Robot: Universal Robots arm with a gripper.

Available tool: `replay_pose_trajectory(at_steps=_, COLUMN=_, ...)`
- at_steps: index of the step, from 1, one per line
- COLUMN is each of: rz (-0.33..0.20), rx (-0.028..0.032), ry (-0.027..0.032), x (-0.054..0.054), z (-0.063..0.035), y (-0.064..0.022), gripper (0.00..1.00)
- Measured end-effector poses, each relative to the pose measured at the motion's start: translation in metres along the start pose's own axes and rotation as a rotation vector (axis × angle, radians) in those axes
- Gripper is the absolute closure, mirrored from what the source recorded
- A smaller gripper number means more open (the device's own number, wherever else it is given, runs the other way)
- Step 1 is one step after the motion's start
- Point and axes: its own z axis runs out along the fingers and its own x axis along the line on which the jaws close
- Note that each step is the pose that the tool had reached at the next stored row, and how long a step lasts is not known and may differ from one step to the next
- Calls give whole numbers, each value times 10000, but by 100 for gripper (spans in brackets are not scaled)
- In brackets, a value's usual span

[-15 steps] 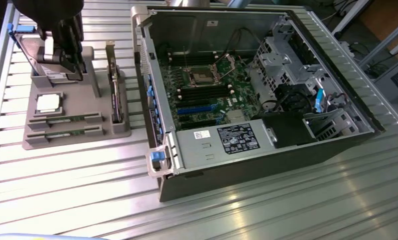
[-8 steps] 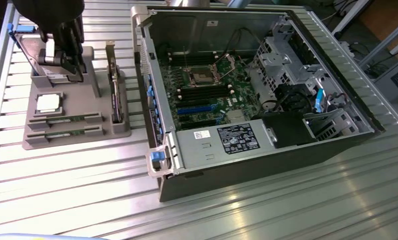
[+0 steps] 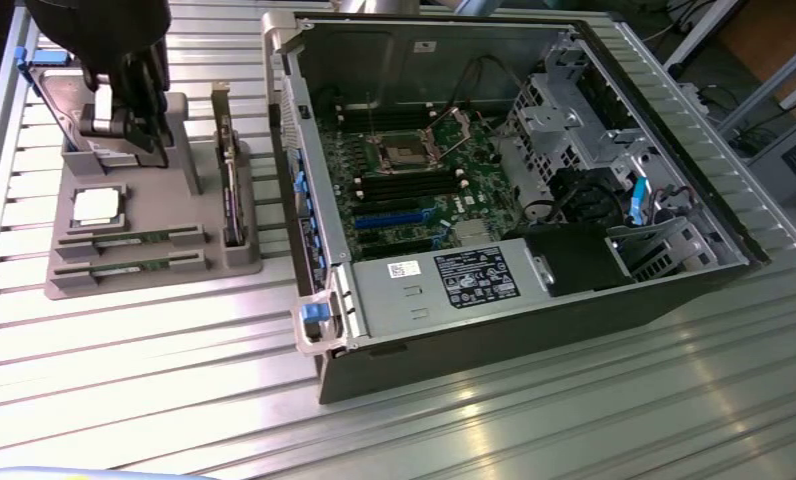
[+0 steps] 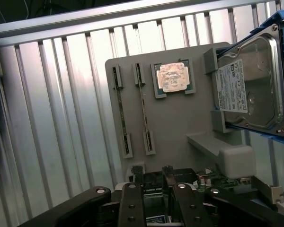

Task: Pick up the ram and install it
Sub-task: 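Pick up the ram and move it above insertion slot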

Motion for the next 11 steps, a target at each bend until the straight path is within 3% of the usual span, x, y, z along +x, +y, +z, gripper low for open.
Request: replay_pose_trajectory(at_steps=11, rz=0, rx=0, ry=1, x=0, z=65, y=0, gripper=70)
